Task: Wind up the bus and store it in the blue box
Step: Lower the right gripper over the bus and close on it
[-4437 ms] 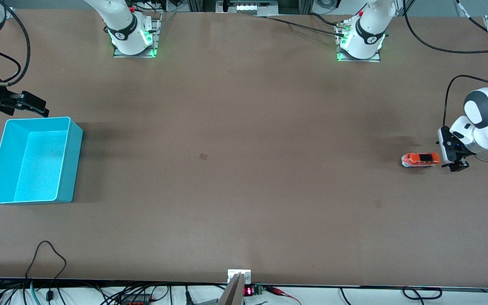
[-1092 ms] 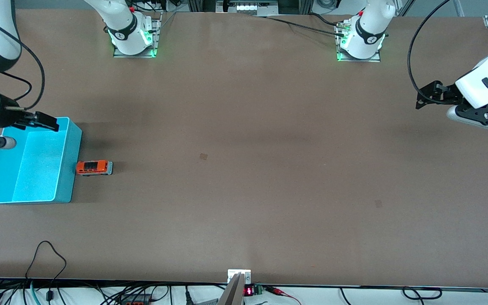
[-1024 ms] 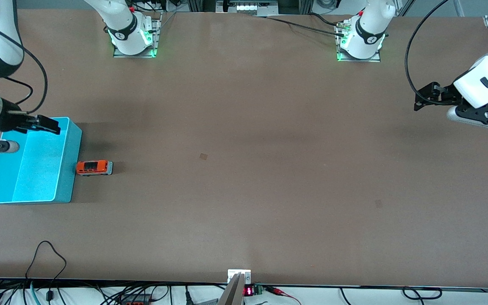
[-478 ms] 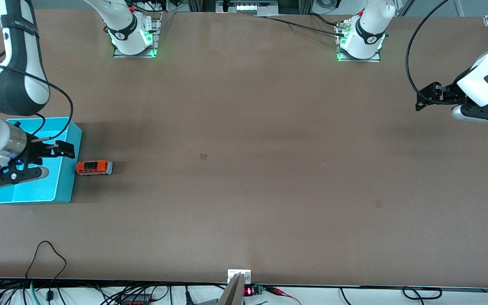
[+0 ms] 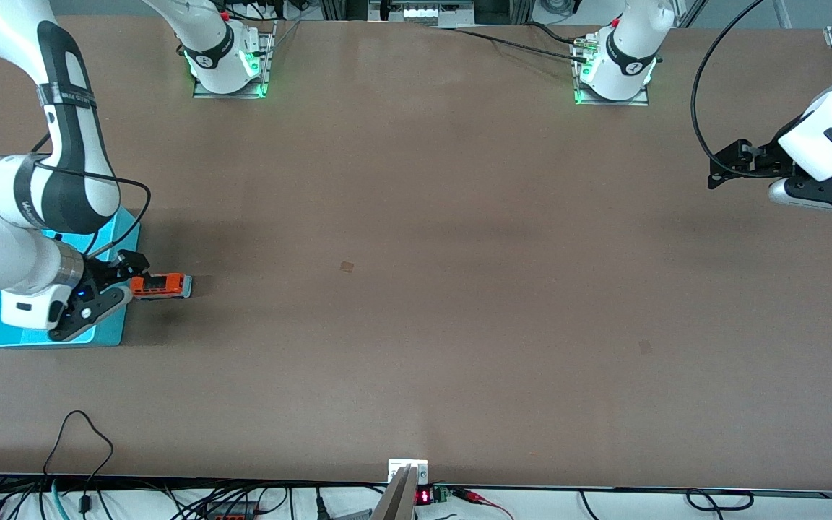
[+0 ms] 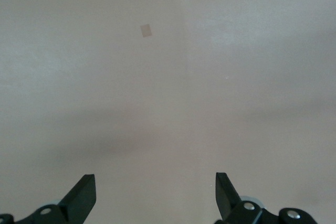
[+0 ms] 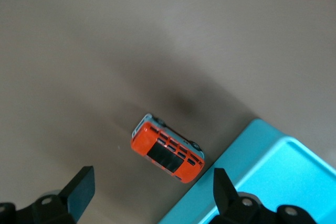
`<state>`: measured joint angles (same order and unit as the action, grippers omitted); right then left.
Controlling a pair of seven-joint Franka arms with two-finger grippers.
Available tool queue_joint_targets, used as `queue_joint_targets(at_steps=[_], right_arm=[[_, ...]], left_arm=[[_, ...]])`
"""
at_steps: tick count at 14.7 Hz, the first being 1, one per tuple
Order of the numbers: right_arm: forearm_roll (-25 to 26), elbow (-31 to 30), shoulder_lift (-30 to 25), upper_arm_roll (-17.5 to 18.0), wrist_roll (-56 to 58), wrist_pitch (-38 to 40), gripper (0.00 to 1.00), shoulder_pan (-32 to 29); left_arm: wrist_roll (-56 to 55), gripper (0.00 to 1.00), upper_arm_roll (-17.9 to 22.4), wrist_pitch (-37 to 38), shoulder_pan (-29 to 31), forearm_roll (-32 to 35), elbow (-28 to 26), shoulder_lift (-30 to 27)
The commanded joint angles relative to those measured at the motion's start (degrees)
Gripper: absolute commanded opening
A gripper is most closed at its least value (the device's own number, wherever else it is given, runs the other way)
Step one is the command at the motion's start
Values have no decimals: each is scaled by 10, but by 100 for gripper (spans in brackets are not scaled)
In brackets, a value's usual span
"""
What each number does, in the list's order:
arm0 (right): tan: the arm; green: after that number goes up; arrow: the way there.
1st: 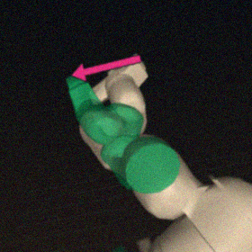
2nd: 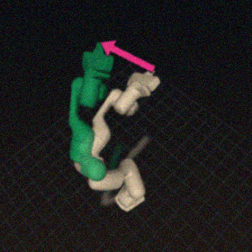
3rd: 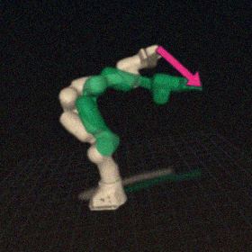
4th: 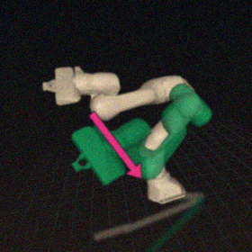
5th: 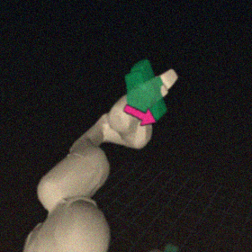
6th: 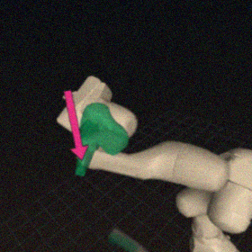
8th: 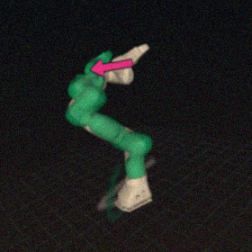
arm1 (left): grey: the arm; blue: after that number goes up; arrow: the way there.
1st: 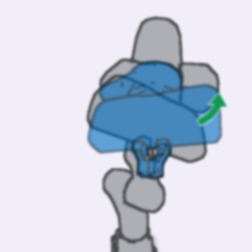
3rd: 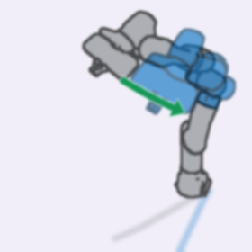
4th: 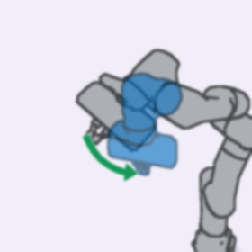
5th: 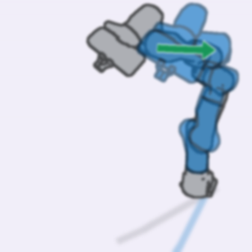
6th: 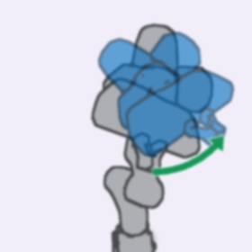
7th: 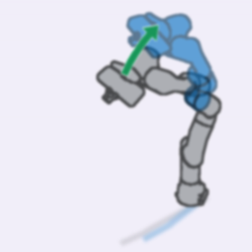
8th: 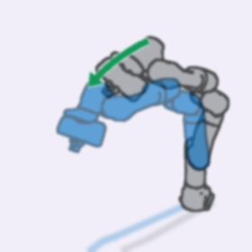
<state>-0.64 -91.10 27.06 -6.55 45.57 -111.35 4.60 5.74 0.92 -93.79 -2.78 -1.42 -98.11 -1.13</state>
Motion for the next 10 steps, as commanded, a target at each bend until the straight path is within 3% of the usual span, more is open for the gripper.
queue_joint_targets(at_steps=[1,4,10], right_arm=[[-9,-59,-10,0,147,-36,100,-10],[-9,-84,-1,0,271,-85,100,-11],[-9,-87,35,0,407,-144,100,-21]], left_arm=[[-6,100,0,8,-4,-8,6,-4],[-9,100,0,18,-6,-8,13,-4],[-4,100,0,73,-8,-8,28,-5]])
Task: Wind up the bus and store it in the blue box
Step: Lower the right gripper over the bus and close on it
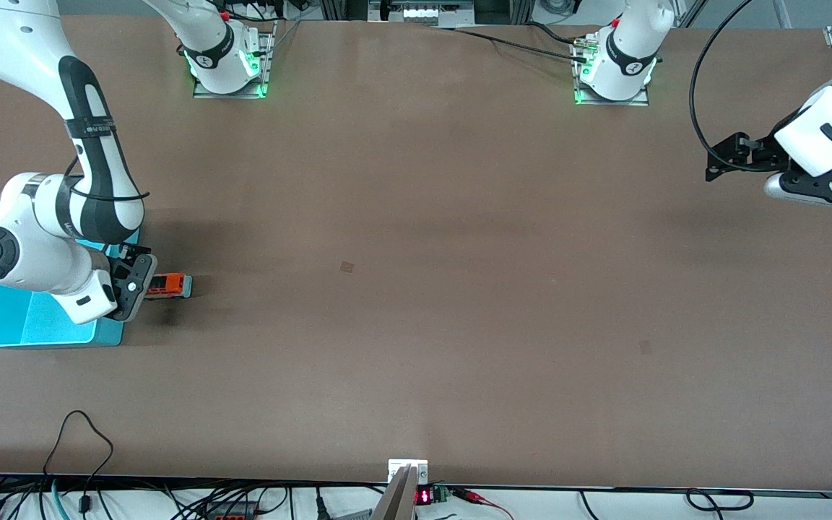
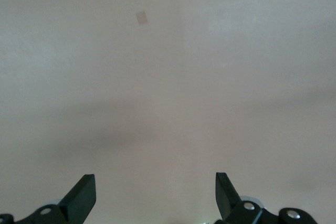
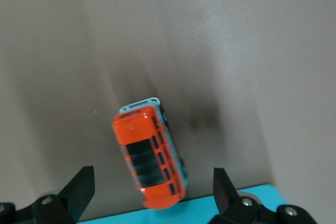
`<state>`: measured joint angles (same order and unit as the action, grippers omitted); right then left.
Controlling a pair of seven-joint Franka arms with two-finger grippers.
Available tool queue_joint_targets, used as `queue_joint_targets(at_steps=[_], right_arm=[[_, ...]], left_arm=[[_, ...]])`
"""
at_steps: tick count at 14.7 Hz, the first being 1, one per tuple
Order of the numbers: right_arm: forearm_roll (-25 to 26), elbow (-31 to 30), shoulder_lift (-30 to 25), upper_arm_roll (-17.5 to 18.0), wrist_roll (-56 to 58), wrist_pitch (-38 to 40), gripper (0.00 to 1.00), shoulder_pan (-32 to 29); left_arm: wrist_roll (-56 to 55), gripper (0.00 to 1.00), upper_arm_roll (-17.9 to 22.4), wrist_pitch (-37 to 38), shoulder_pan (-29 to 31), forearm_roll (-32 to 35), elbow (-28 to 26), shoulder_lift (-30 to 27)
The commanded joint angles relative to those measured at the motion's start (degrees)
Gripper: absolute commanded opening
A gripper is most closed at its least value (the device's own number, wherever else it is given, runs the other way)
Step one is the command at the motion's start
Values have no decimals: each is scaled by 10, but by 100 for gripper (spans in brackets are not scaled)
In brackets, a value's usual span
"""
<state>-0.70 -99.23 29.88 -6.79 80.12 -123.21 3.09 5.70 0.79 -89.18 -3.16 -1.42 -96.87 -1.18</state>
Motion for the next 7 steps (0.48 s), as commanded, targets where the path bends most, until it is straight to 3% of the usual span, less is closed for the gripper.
queue_joint_targets(at_steps=[1,7], right_arm=[[-9,-13,11,3,76,-33,100,-5],[-10,-60,17,3,97,-87,100,-6]], left_arm=[[-3,100,-4,25,-5,-5,17,-5],[-12,100,-16,7,-4,-3,24,2]])
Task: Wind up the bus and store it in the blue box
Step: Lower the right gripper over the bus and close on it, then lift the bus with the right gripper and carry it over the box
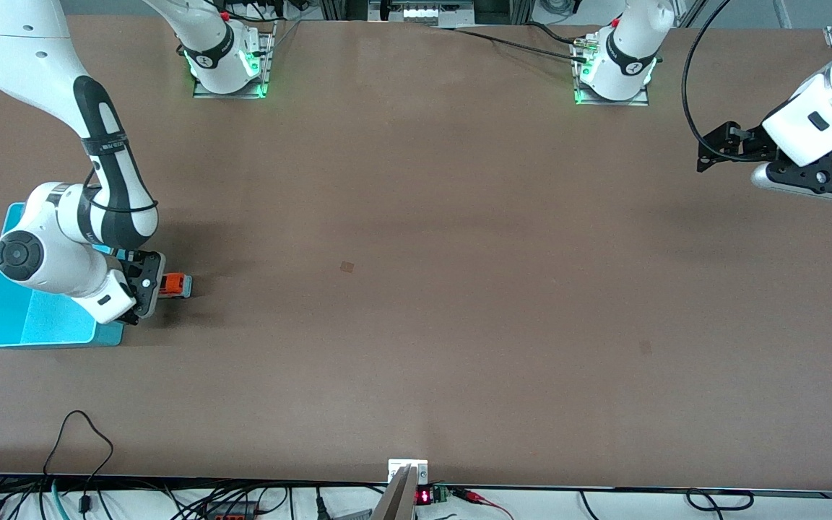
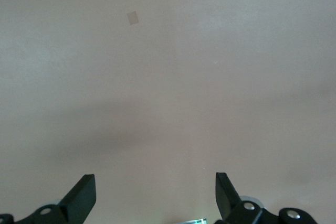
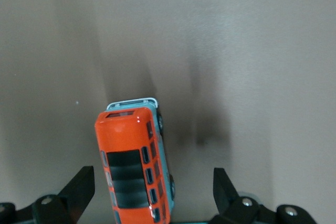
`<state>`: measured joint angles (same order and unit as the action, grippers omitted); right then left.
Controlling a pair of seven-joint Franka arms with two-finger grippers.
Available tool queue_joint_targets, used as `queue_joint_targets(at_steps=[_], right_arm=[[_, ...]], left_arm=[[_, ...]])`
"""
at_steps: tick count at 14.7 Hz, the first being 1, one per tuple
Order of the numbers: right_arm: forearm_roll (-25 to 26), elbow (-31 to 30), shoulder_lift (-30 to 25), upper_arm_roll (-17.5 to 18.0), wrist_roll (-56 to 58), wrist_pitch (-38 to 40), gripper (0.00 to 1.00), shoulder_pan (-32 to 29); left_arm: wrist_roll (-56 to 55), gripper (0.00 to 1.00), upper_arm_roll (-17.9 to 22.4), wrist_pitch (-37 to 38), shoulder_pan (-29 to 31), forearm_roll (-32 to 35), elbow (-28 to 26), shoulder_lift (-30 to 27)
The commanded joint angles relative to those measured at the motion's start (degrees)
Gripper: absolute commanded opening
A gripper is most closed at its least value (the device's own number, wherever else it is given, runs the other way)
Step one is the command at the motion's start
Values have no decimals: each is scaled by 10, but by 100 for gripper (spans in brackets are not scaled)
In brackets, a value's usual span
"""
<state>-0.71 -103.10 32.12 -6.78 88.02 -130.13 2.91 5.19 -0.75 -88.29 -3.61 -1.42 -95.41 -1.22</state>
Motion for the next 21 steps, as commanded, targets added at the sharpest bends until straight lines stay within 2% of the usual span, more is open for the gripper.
queue_joint_targets(at_steps=[1,3,7,10,11,12,13,14,15,17,21], right_arm=[[-10,-28,-6,3,18,-20,100,-7],[-10,-32,-4,3,25,-22,100,-12],[-10,-60,1,3,56,-87,100,-14],[-10,-68,1,3,56,-95,100,-13],[-10,-68,1,3,58,-94,96,-13],[-10,-68,1,3,63,-93,78,-13],[-10,-68,0,3,65,-93,50,-12],[-10,-68,0,3,65,-93,30,-12],[-10,-68,-1,3,65,-92,17,-12],[-10,-68,-2,3,65,-92,2,-10],[-12,-63,-8,3,59,-92,0,0]], left_arm=[[-7,100,0,-1,3,-4,9,5],[-7,100,0,-1,6,-8,10,8],[-8,100,1,-1,7,-10,11,11],[-8,100,1,-1,7,-10,11,12],[-8,100,1,-1,7,-10,11,12],[-8,100,1,0,7,-10,11,11],[-8,100,1,0,7,-10,11,11],[-8,100,1,0,7,-10,12,11],[-9,100,1,0,7,-10,12,11],[-9,100,0,0,7,-10,12,11],[-24,100,0,0,6,-10,16,13]])
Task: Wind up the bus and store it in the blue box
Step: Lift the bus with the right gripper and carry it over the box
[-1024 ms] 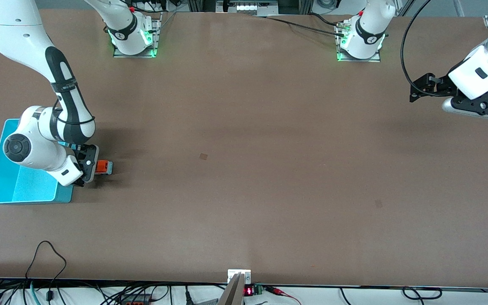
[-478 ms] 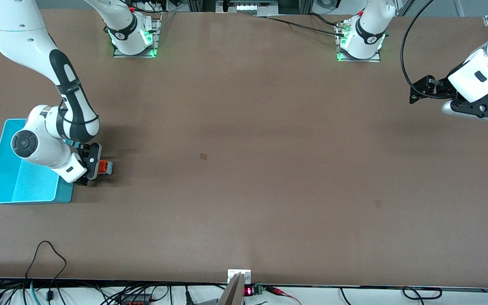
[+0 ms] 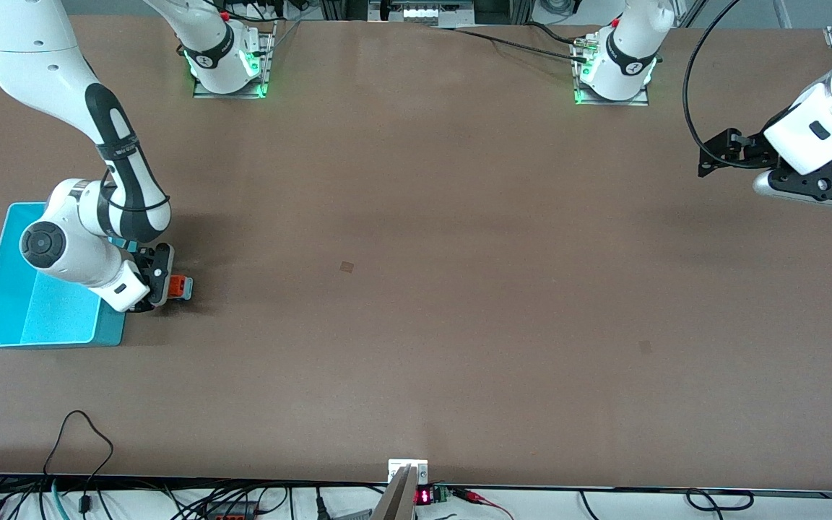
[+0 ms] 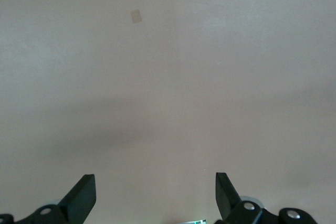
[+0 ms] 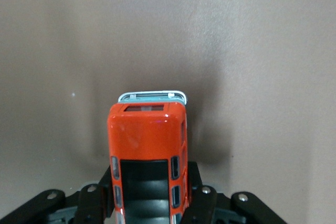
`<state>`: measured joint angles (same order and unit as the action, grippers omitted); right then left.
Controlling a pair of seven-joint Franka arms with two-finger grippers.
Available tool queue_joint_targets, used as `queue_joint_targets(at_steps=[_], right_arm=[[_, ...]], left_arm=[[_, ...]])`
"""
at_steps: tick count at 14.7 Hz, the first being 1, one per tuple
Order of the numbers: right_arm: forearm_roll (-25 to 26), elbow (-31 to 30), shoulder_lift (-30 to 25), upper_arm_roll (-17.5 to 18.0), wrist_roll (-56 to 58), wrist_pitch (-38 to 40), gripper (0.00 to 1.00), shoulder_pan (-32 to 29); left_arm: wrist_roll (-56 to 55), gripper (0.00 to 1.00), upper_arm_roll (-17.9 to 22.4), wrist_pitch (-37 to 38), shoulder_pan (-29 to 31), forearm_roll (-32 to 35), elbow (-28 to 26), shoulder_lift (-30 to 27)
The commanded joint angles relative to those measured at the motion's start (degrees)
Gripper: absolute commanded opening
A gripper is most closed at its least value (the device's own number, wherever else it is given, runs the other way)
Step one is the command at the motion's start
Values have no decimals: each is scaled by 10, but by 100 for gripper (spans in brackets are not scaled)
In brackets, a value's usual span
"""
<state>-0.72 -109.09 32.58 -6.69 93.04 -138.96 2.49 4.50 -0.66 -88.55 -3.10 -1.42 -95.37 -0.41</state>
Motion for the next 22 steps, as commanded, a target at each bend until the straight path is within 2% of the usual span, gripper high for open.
queue_joint_targets(at_steps=[1,5,7,11,14,16,18,22], right_arm=[[-22,-2,-16,3,4,-3,0,10],[-102,14,-36,2,-31,-3,0,28],[-122,25,-53,0,-86,-3,0,28],[-123,35,-96,-6,-252,-2,0,25],[-121,37,-123,-17,-446,46,0,23],[-121,36,-136,-33,-519,77,0,22],[-121,35,-140,-55,-552,86,0,5],[-117,34,-133,-59,-557,92,0,-55]], left_arm=[[-23,100,-1,2,-1,-10,18,7],[-34,100,-1,3,-4,-10,19,7],[-34,100,-1,3,-5,-10,19,7],[-34,100,-1,3,-5,-10,19,7],[-34,100,-1,2,-5,-10,19,7],[-34,100,-1,2,-5,-10,19,7],[-34,100,-1,3,-5,-10,19,7],[-34,100,-1,3,-5,-10,19,7]])
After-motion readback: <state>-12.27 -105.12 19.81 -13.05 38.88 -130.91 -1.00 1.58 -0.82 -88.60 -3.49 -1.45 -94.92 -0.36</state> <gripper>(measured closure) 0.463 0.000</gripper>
